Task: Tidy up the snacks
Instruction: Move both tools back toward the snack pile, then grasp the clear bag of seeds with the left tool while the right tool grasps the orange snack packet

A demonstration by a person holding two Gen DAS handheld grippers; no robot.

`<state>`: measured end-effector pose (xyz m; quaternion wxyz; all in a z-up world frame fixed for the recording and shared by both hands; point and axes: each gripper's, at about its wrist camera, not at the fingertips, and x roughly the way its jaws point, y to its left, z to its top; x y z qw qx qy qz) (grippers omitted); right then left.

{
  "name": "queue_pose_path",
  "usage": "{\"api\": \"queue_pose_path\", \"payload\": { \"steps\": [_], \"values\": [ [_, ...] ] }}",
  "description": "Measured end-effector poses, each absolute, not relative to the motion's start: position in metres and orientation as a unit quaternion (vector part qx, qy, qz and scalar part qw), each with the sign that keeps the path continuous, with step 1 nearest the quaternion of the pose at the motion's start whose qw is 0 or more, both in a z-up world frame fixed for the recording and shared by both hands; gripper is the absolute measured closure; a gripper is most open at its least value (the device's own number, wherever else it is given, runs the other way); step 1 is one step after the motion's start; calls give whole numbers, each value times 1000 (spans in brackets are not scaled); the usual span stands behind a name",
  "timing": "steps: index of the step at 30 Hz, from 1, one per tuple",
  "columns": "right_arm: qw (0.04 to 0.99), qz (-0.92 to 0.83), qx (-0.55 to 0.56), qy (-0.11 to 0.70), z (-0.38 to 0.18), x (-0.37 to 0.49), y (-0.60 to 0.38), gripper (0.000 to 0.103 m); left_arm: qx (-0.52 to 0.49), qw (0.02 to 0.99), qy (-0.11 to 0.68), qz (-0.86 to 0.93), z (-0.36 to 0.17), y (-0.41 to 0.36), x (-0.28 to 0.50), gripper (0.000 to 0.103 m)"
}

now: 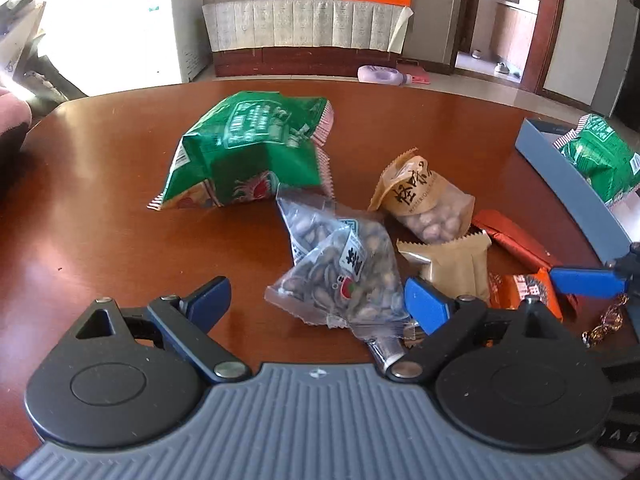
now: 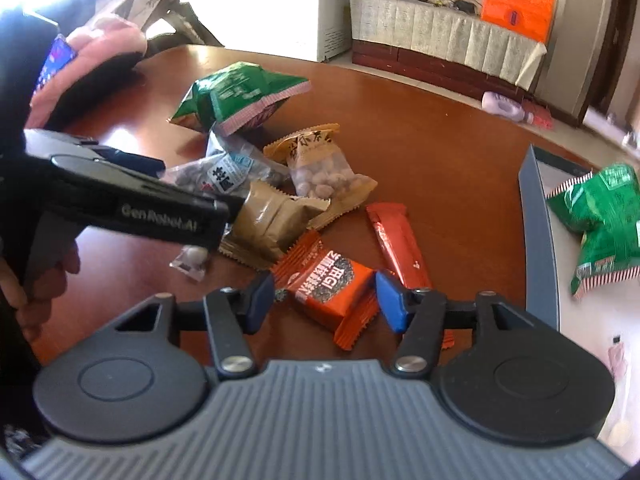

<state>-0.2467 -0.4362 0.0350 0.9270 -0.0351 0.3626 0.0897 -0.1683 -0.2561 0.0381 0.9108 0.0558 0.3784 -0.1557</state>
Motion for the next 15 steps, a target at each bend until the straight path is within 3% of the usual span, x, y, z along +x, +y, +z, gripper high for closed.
{"api": "queue_pose_path", "payload": {
  "steps": [4, 7, 15],
  "values": [
    [927, 84, -40, 364, 38, -249, -436, 44, 56, 908, 389, -145, 32, -256, -161, 7],
    [925, 71, -45, 371, 39, -250, -437, 35, 48, 909, 390, -140, 28, -253, -156, 7],
    [923, 96, -35, 372, 38, -240, -429, 36, 39, 911, 389, -130, 25, -258, -142, 7]
  ]
}}
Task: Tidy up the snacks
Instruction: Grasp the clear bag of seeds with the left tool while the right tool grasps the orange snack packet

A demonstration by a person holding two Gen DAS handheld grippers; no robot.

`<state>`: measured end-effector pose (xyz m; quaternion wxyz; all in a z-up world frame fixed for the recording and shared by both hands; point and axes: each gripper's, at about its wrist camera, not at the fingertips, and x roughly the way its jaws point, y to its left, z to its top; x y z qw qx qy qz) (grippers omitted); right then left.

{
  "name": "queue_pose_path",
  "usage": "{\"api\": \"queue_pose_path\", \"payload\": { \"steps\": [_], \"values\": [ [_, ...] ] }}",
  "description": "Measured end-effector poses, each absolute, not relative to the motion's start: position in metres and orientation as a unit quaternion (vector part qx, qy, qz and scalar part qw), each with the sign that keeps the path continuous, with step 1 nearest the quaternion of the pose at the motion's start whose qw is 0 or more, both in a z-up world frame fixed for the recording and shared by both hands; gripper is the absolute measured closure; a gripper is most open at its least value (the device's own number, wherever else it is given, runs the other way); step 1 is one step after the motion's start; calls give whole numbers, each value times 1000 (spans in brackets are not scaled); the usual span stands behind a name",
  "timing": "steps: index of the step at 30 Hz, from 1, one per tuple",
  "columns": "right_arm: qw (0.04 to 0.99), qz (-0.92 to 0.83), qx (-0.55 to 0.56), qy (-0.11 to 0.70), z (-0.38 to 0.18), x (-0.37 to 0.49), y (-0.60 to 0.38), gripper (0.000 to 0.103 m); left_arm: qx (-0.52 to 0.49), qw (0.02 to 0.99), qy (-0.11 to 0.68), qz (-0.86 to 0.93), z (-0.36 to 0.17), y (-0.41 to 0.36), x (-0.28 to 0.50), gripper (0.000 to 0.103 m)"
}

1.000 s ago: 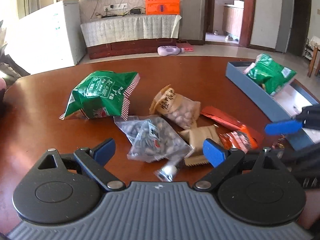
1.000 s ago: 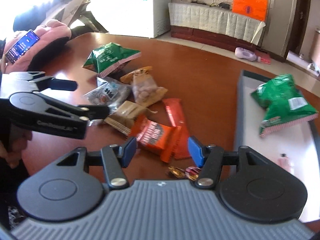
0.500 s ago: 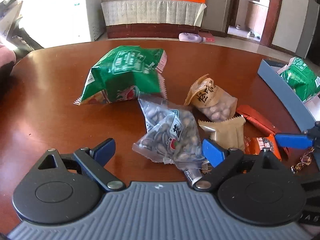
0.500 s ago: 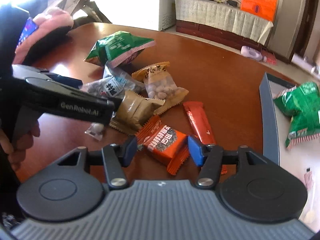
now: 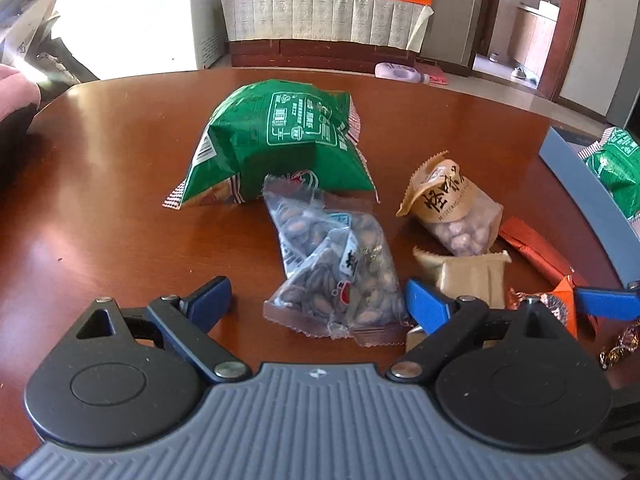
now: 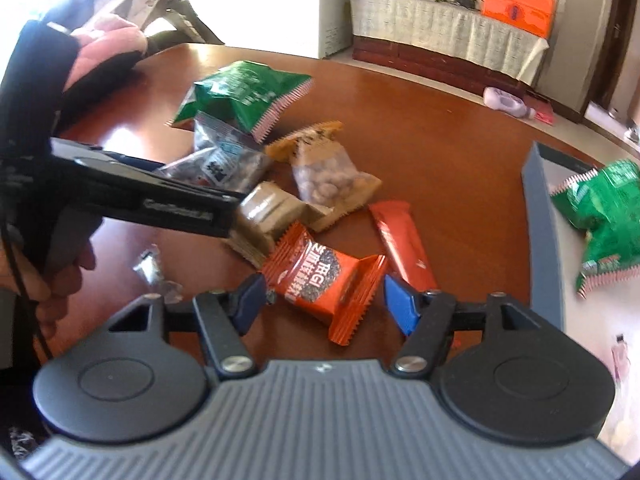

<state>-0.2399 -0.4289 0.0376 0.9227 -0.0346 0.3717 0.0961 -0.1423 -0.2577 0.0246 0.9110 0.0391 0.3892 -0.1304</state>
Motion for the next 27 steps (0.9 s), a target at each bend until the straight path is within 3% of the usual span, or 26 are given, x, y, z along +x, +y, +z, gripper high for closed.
{"api": "queue_pose_path", "payload": {
  "steps": [2, 4, 7, 16, 19, 22, 27],
  "values": [
    [918, 100, -39, 382, 34, -234, -425, 37, 43, 913, 383, -134, 23, -257, -140, 12],
    [916, 107, -38, 385, 34, -234, -423, 44, 53, 915, 374, -144, 23, -256, -139, 31],
    [917, 111, -30, 383, 37, -235, -425, 55, 50, 915, 369, -154, 24, -253, -139, 34],
    [921, 112, -17, 374, 51, -254, -442, 56, 19, 918, 362, -161, 26, -238, -141, 46],
    [921, 106, -17, 375, 53, -260, -450, 57, 13, 917, 364, -161, 25, -234, -144, 46],
    [918, 102, -21, 383, 51, -265, -455, 56, 6, 911, 374, -174, 21, -233, -148, 36],
    [919, 100, -13, 382, 52, -271, -467, 56, 39, 913, 368, -169, 18, -242, -144, 31]
  ]
}}
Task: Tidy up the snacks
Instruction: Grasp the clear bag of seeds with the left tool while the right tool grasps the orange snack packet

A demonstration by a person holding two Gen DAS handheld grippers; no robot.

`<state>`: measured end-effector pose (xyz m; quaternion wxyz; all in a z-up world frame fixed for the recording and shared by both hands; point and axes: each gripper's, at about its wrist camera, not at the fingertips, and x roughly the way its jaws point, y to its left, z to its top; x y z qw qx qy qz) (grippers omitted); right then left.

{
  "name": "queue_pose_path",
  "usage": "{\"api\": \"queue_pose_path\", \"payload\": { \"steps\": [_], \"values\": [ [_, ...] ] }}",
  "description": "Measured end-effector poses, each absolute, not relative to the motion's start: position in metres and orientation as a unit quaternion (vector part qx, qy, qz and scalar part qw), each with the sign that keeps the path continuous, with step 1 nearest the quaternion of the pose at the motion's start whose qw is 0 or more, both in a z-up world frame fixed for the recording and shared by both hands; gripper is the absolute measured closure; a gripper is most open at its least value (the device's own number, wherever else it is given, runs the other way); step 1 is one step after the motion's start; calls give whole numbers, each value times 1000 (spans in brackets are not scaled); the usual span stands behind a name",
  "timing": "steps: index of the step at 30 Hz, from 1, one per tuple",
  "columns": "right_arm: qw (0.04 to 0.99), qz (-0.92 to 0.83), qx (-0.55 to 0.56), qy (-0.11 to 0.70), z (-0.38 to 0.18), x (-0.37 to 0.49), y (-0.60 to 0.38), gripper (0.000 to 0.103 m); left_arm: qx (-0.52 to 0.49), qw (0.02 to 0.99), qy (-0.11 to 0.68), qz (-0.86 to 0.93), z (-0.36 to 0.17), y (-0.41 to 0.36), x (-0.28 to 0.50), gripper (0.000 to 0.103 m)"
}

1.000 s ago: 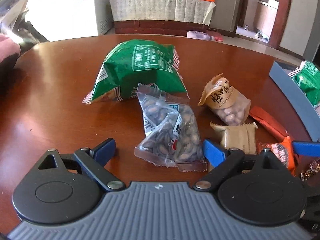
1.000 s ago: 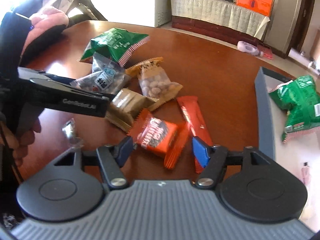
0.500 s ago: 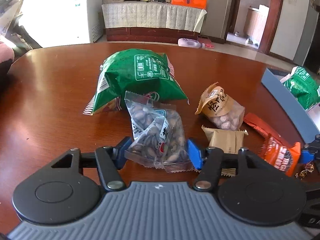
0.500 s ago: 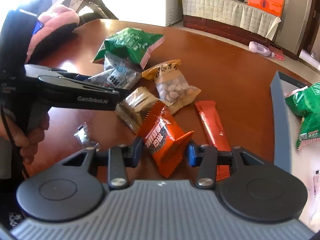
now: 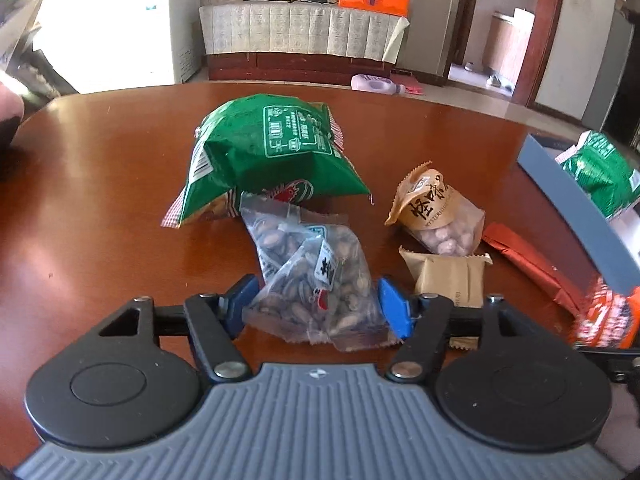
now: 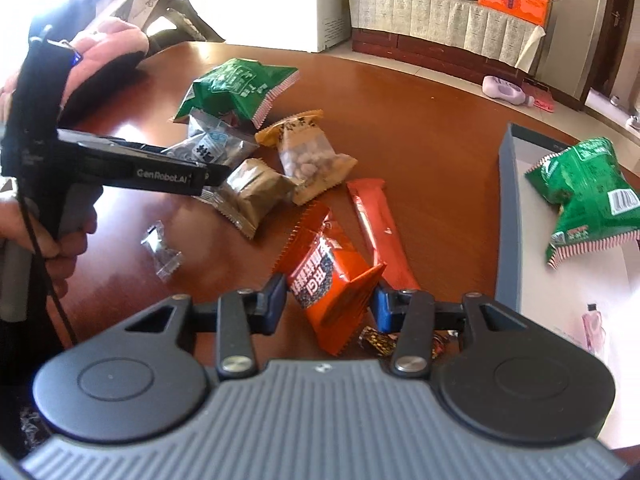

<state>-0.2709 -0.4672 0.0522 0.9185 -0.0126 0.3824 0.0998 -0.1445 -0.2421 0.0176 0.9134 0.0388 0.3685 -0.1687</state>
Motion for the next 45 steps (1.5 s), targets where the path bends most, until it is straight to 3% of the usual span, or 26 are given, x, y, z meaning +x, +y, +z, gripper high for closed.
{"api": "queue_pose_path", "payload": {
  "steps": [5, 10, 13, 45],
  "values": [
    [917, 109, -14, 384, 52, -271, -469, 56, 43, 916, 364, -165, 15, -252, -135, 28],
    [915, 116, -23, 386, 50, -270, -463, 56, 39, 916, 360, -171, 16, -251, -136, 43],
    [917, 115, -20, 380, 53, -270, -464, 56, 44, 919, 358, -159, 18, -248, -141, 46],
    [935, 117, 4, 335, 76, -294, -477, 57, 97, 933, 303, -169, 105, -247, -196, 47]
  ]
}}
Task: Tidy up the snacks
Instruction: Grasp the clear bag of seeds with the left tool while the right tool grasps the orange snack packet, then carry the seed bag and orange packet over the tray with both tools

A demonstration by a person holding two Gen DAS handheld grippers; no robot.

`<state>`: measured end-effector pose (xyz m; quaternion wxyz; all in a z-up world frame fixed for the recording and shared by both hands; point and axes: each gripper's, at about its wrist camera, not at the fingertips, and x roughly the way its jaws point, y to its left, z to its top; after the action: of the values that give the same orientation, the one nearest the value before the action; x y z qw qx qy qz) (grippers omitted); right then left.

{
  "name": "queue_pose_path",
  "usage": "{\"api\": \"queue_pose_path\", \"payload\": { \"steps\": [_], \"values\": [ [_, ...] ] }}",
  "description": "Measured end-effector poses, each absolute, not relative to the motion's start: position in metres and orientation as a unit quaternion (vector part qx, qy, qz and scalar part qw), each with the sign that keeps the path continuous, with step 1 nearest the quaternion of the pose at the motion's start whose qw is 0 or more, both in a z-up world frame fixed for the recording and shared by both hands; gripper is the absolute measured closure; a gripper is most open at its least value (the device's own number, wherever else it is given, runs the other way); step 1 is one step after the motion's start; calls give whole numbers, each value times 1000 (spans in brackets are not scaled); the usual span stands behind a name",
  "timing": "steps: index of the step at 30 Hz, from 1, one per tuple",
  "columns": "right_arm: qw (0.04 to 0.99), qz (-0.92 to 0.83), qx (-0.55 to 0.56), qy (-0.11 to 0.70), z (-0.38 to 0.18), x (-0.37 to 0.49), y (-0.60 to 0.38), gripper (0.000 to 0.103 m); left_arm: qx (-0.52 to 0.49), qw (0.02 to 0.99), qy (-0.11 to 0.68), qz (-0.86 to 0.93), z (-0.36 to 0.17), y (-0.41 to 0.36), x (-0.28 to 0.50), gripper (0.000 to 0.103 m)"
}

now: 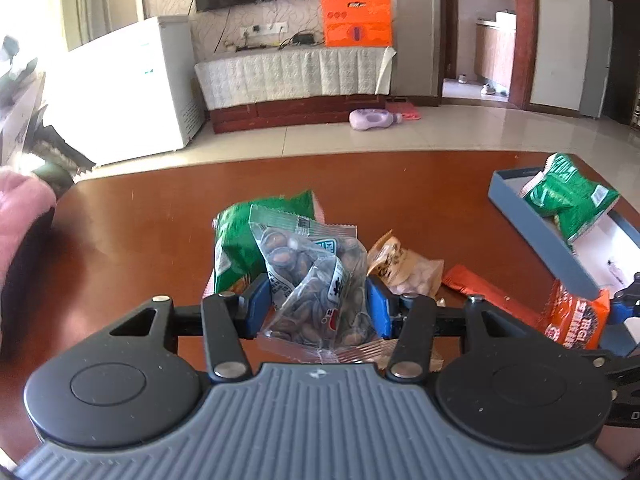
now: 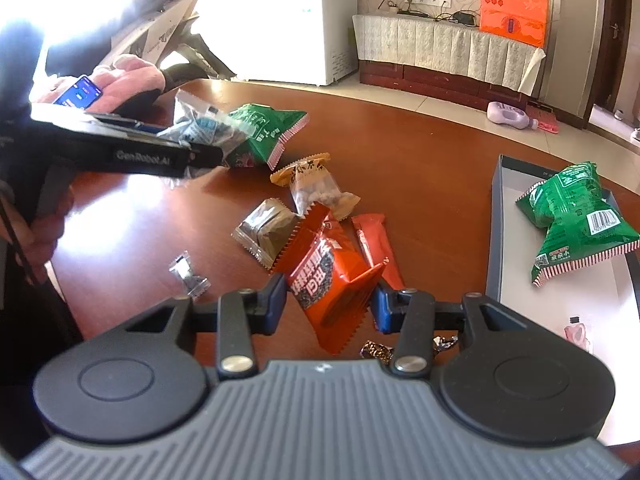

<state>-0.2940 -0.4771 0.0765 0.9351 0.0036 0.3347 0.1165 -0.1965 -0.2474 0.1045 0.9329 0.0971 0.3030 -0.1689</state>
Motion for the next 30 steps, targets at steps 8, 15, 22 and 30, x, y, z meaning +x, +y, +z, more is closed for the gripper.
{"api": "queue_pose_path", "payload": {
  "steps": [8, 15, 22, 30],
  "values": [
    [938, 113, 13, 326, 80, -299, -482, 56, 63, 936, 294, -182, 106, -262, -204, 46],
    [942, 105, 16, 319, 83, -308, -490, 57, 69, 928, 303, -203, 96, -299, -203, 46],
    [947, 86, 26, 309, 87, -318, -504, 56, 92, 921, 299, -234, 89, -332, -214, 46],
    [951, 71, 41, 297, 92, -329, -521, 56, 106, 918, 291, -246, 86, -345, -217, 46]
  ]
}}
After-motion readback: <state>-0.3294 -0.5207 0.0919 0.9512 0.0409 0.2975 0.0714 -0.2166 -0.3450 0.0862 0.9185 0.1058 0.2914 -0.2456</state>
